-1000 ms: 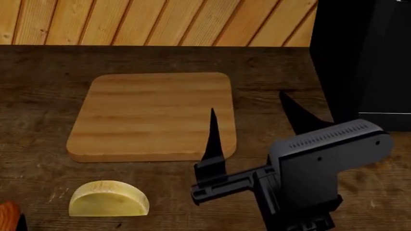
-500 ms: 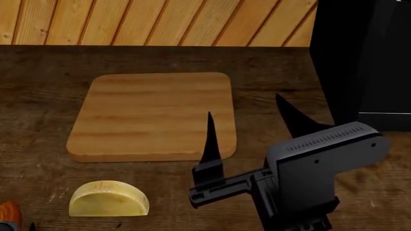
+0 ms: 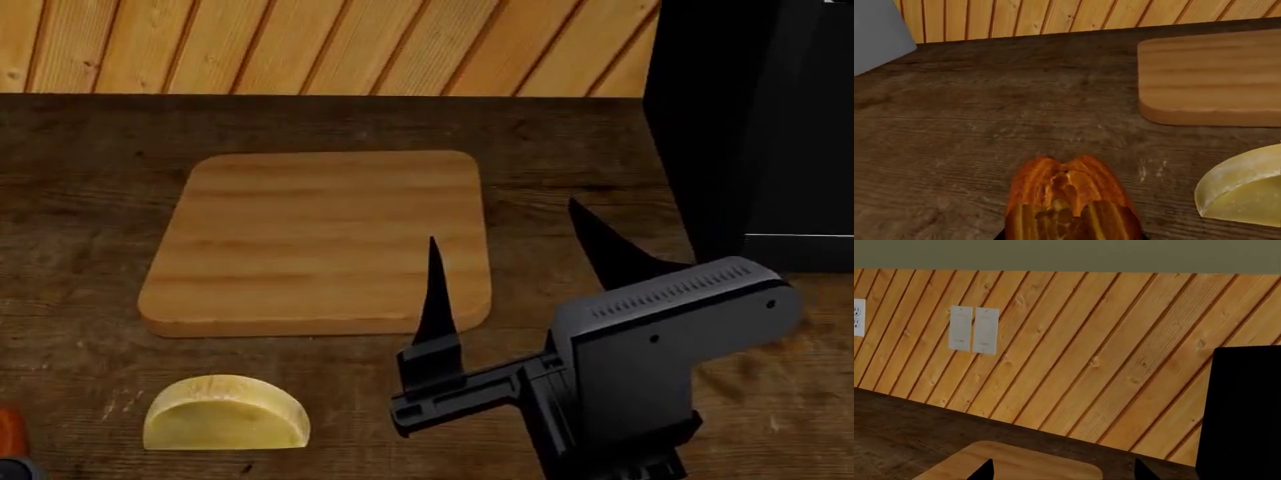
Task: Place the bread and cheese on the cutting board.
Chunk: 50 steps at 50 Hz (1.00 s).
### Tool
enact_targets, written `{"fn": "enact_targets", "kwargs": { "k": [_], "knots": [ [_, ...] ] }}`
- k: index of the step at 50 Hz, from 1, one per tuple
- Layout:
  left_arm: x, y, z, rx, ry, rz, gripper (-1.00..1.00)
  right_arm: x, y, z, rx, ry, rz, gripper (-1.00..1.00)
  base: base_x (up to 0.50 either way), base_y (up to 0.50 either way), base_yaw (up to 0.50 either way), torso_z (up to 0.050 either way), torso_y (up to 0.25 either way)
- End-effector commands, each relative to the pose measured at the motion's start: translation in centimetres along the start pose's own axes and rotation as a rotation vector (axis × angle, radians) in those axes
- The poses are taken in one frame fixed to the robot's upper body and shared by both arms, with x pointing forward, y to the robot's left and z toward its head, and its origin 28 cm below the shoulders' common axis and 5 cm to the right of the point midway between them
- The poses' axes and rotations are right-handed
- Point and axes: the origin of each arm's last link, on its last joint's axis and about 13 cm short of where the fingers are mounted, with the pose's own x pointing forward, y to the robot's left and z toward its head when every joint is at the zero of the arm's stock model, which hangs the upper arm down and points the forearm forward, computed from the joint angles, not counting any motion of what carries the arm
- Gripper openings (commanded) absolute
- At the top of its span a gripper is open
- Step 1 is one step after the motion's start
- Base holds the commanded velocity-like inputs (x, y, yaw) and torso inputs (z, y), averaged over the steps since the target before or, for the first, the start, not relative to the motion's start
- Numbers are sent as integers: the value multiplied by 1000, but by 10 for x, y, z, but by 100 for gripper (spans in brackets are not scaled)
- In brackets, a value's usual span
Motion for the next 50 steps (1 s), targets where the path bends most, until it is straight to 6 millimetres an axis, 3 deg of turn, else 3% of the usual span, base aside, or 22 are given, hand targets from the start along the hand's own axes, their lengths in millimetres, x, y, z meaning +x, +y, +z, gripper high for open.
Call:
{"fn": "enact_targets", "kwargs": {
  "k": [1, 15, 33, 38, 50],
  "knots": [
    [2, 3, 23, -42, -87, 17, -100, 2, -1, -3, 7, 5, -18, 100, 0, 0, 0, 0, 0],
    [39, 3, 81, -108, -129, -170, -100, 2, -1, 0, 10, 2, -21, 100, 0, 0, 0, 0, 0],
    [74, -27, 155, -98, -110, -304, -100, 3, -1, -1, 7, 8, -23, 100, 0, 0, 0, 0, 0],
    [87, -42, 165, -85, -101, -315, -100, 3, -2, -2, 8, 9, -26, 100, 0, 0, 0, 0, 0],
    [122, -84, 160, -31, -65, -361, -100, 2, -3, -2, 8, 7, -32, 100, 0, 0, 0, 0, 0]
  ]
}}
